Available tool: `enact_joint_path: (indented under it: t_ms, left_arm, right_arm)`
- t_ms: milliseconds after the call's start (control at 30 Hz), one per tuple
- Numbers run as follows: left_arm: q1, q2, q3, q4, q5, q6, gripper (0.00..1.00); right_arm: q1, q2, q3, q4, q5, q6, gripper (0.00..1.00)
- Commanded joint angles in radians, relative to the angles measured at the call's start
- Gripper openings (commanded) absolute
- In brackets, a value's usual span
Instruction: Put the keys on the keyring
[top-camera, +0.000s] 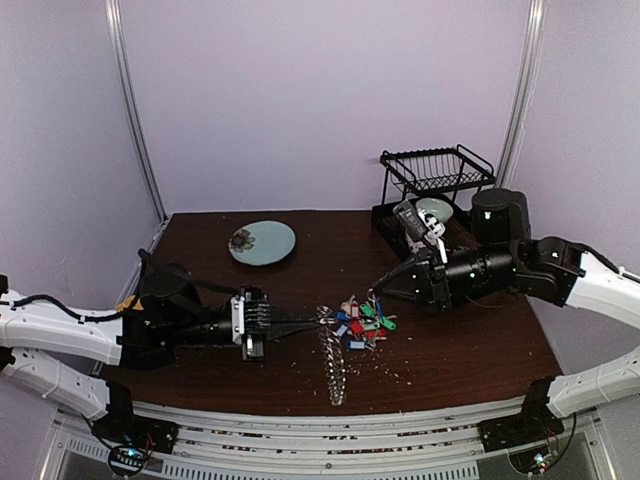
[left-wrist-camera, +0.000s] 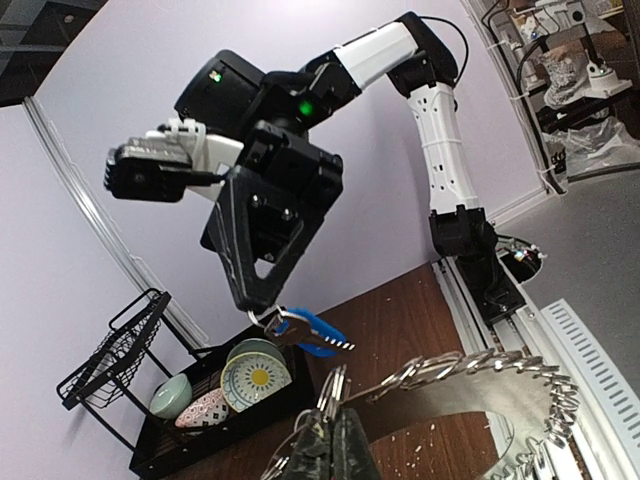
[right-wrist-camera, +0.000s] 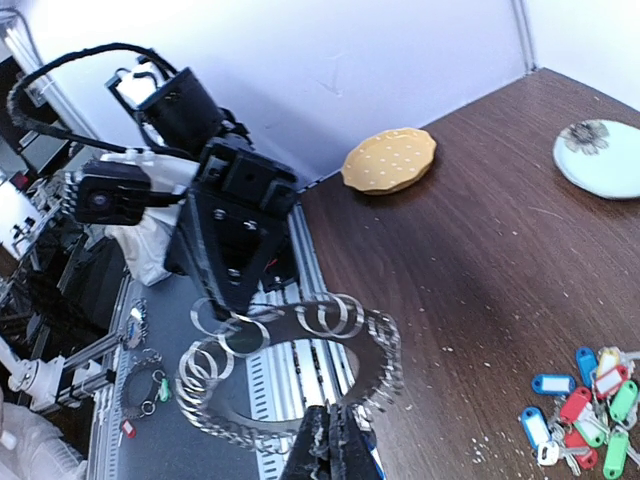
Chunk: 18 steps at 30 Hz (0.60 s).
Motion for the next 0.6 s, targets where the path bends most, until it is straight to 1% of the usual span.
enact_joint_path:
  t_ms: [0,100,200,267,367,500,567]
  left_arm:
    - [0.012,0.008,0.045,0.121,0.042,-0.086,0.0]
    - [0.021,0.005,0.034,0.162,0.043,-0.134,0.0]
    - [0.033,0.009,0.019,0.216,0.049,-0.196,0.0]
    - [0.036,0.012,0.008,0.254,0.063,-0.231,0.0]
    - [0.047,0.016,-0.002,0.312,0.09,-0.276,0.0]
    - [0.079,0.023,-0.008,0.389,0.144,-0.361,0.0]
    - [0.084,0.025,-0.008,0.403,0.164,-0.367,0.0]
  right_arm:
    - [-0.057,-0.023,-0.084,-0.003,0.079,0.03,0.0]
    - [-0.089,-0.009,-0.148,-0.009,0.185,0.084,0.0]
    - [-0.09,0.067,-0.189,-0.07,0.375,0.133,0.0]
    - [-0.091,0.143,-0.189,-0.115,0.4,0.142,0.0]
    - [-0.088,0.235,-0.185,-0.137,0.423,0.168,0.0]
    - [-0.088,0.301,-0.179,-0.139,0.443,0.175,0.0]
    - [-0.087,0.327,-0.172,-0.135,0.425,0.171,0.0]
